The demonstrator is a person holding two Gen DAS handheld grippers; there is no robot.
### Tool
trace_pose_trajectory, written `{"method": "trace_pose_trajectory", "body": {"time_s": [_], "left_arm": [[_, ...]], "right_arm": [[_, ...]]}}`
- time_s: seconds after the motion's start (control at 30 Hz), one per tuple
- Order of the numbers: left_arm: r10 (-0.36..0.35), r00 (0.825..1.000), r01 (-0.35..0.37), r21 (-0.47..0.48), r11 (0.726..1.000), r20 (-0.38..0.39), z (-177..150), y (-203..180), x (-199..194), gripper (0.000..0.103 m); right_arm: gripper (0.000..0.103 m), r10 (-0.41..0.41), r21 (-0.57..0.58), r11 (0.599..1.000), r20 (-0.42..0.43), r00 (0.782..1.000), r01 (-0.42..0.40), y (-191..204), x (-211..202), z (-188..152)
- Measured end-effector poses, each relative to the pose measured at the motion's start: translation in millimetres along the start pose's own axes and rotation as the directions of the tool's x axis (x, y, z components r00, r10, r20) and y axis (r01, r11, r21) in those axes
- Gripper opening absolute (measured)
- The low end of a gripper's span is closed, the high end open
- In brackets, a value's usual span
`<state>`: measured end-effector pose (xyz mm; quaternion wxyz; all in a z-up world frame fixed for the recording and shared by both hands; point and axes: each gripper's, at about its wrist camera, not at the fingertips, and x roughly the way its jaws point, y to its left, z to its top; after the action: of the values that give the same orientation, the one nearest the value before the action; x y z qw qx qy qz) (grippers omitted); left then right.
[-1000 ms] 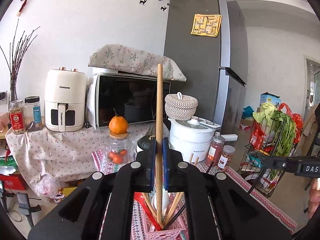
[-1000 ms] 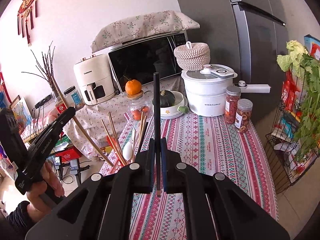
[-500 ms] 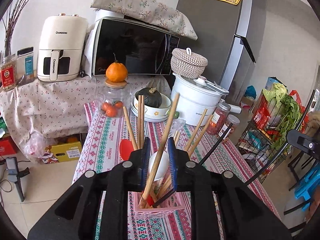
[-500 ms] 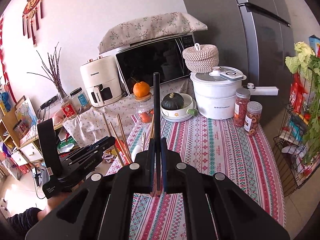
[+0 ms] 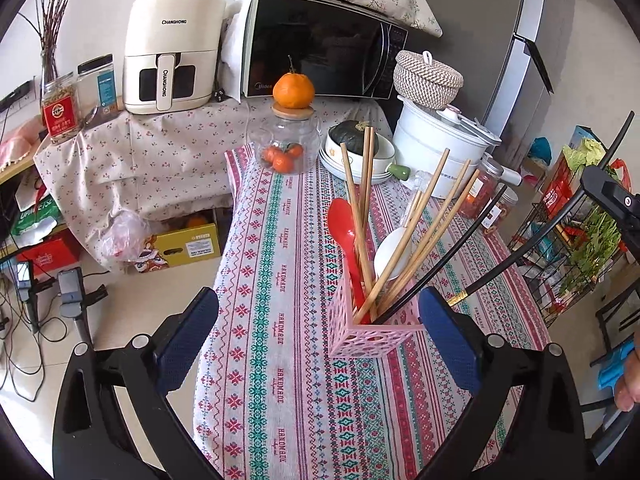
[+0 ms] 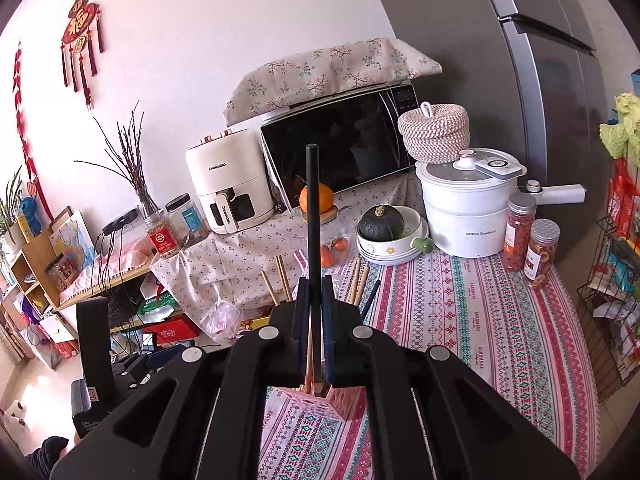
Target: Organize utensils
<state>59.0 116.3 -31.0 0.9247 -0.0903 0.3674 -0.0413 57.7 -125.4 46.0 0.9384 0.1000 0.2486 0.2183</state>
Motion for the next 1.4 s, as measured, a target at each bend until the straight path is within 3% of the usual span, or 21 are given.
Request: {"method": "trace_pose_trajectory", "body": {"time_s": [0.23, 0.37, 0.4, 0.47, 0.6, 0.67, 0.77, 0.9, 1.03, 1.23, 1.4], "left_arm": [[0.009, 1.0, -0.009, -0.018, 1.0, -0.011, -0.2, 10.2, -0.8, 0.096], [0.011, 1.0, -0.011, -0.018, 1.0, -0.006, 0.7, 10.1, -3.2, 0.096], [0.01, 1.0, -0.01, -0.015, 1.0, -0.005, 0.8, 9.4, -3.9, 0.096], [0.012, 1.0, -0.012, -0.011, 1.0, -0.003, 0.7, 8.1, -6.0, 0.096], [0.026, 1.0, -0.026, -0.015, 1.0, 0.004, 0.2, 4.7, -12.1, 0.096], [0.03, 1.0, -0.03, -0.023, 0.999, 0.004, -0.1, 1.3, -16.0, 0.096], [0.052, 0.999, -0.053, -0.037, 0.998, -0.015, -1.2, -6.3, -22.5, 0.096], [0.088, 0.996, -0.089, -0.034, 0.995, -0.035, -3.6, -22.4, -32.9, 0.096], [0.136, 0.991, -0.136, 0.016, 0.991, -0.009, -9.4, -45.7, -46.1, 0.096], [0.146, 0.987, -0.151, 0.069, 0.986, 0.071, -18.2, -76.5, -65.1, 0.096], [0.14, 0.986, -0.149, 0.099, 0.984, 0.088, -22.3, -91.5, -64.5, 0.096]], "right_arm": [[0.006, -0.047, -0.047, 0.998, -0.045, 0.998, 0.045, 12.6, 30.0, -7.9], [0.009, -0.034, -0.04, 0.999, -0.085, 0.996, 0.03, 10.6, 44.3, -14.0], [0.013, -0.029, -0.032, 0.999, -0.088, 0.996, 0.027, 8.9, 44.9, -14.4], [0.04, -0.018, -0.012, 1.0, -0.08, 0.997, 0.017, 5.3, 41.1, -13.7], [0.063, -0.028, -0.006, 1.0, -0.043, 0.999, 0.028, -4.4, 20.8, -9.3], [0.08, -0.065, -0.016, 0.998, -0.029, 0.997, 0.064, -10.7, 8.8, -8.7], [0.095, -0.14, -0.033, 0.99, -0.022, 0.99, 0.139, -21.7, -9.7, -9.7], [0.096, -0.258, -0.065, 0.965, -0.034, 0.965, 0.256, -35.5, -32.7, -14.8], [0.096, -0.31, -0.087, 0.949, -0.077, 0.948, 0.303, -46.3, -50.8, -22.0], [0.096, -0.32, -0.109, 0.945, -0.115, 0.94, 0.309, -48.2, -68.4, -36.7], [0.096, -0.325, -0.143, 0.941, -0.139, 0.935, 0.306, -43.5, -65.2, -45.2]]}}
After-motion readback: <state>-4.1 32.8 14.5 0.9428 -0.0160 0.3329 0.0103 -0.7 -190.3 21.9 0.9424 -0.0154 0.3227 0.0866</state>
